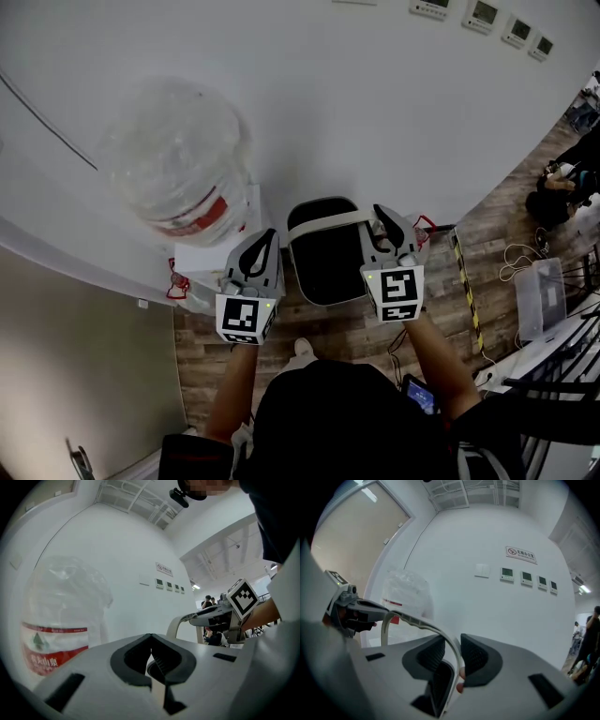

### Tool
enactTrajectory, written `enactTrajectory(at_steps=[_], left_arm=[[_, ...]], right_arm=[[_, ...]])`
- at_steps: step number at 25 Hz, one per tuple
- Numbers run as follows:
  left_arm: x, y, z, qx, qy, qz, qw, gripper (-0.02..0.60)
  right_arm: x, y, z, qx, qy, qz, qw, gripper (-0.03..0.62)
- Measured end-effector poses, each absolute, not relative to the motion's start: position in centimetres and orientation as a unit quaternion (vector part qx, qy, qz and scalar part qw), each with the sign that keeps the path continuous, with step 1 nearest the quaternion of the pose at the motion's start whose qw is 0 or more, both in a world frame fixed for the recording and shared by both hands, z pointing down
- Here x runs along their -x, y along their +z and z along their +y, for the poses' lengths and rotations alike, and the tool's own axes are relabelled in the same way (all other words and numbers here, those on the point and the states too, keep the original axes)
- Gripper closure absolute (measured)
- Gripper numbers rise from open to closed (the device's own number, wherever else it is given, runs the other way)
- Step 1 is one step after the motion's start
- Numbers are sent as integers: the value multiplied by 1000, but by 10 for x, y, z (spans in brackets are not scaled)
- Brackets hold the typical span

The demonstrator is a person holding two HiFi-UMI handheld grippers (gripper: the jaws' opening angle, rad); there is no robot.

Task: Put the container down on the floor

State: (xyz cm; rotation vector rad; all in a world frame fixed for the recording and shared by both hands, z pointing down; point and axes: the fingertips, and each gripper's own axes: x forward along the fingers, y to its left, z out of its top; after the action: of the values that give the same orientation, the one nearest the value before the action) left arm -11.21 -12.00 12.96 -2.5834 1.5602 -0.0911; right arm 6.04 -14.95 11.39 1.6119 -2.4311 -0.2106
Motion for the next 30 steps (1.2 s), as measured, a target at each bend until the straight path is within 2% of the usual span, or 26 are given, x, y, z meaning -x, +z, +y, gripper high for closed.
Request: enactTrajectory(at_steps=[15, 30], left_arm=[[132, 143, -181, 873, -24, 485, 42, 563], [105, 157, -204, 848, -38, 527, 45, 563]], right_arm=[[-40, 126, -211, -571, -55, -811, 117, 487], [-50, 150, -252, -520, -38, -845, 117, 485]])
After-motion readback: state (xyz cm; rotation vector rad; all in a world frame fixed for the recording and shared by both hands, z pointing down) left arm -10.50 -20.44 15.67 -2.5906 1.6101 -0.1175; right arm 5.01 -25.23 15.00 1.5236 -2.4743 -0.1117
